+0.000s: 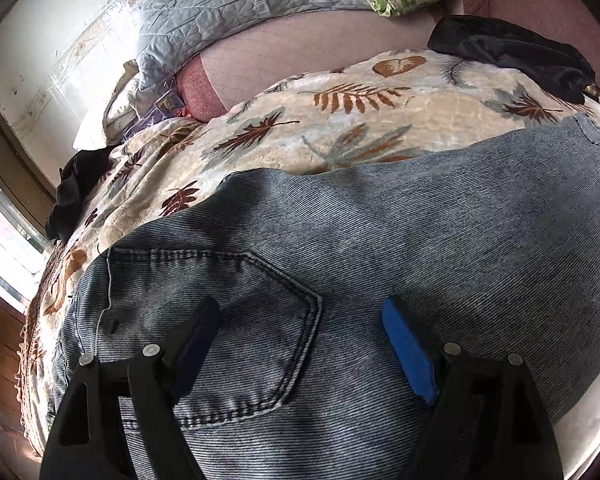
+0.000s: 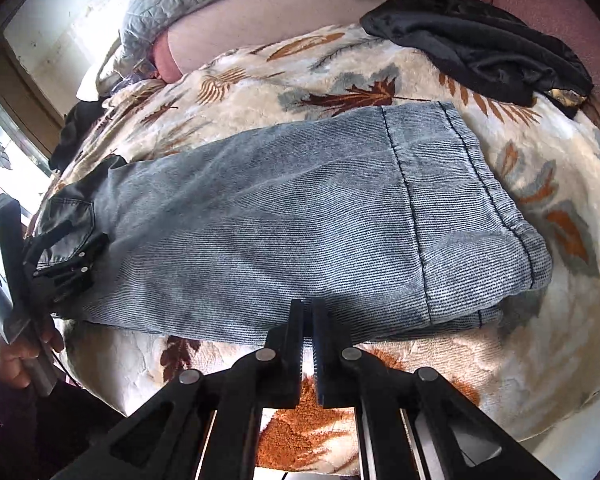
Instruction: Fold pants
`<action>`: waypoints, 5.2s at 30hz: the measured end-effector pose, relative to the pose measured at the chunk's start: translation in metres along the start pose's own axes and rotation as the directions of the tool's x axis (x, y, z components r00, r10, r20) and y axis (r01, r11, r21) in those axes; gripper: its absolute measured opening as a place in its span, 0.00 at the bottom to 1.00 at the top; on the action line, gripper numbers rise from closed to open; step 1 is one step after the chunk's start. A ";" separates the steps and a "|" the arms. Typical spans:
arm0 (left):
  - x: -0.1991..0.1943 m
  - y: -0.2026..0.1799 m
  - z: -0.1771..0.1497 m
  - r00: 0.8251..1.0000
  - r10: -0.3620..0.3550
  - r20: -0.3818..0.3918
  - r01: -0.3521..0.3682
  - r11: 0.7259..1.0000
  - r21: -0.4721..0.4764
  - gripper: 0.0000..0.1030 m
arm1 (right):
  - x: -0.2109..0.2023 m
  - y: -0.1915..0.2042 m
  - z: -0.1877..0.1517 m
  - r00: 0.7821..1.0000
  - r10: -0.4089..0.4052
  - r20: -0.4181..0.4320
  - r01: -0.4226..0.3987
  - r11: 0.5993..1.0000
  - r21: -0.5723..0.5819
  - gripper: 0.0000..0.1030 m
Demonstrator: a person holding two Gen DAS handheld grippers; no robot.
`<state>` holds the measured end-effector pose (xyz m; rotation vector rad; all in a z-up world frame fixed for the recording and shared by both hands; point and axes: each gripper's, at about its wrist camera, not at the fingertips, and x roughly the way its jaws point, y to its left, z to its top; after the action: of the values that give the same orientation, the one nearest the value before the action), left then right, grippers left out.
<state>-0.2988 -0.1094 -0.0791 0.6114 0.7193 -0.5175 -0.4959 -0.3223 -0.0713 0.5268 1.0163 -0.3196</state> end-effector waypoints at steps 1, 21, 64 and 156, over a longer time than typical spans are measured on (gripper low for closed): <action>-0.002 0.004 -0.002 1.000 -0.014 -0.002 0.014 1.000 -0.015 0.81 | -0.001 0.001 -0.001 1.000 -0.005 -0.006 0.005 1.000 -0.002 0.06; -0.027 0.145 -0.090 0.969 0.185 -0.161 -0.239 0.866 -0.439 0.83 | 0.042 0.132 0.002 0.984 0.168 -0.050 -0.175 0.954 -0.243 0.06; -0.159 -0.009 0.017 0.980 0.167 0.104 -0.145 0.970 -0.197 0.88 | -0.061 -0.004 0.029 0.924 0.204 0.323 -0.250 0.962 0.107 0.07; -0.035 0.004 -0.027 0.983 0.020 -0.181 -0.056 0.979 -0.197 0.88 | -0.025 -0.062 0.022 0.997 -0.049 0.056 0.037 0.979 0.198 0.25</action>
<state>-0.3310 -0.0811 -0.0683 0.4840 0.9161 -0.3514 -0.5223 -0.3856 -0.0571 0.6702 0.9429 -0.4759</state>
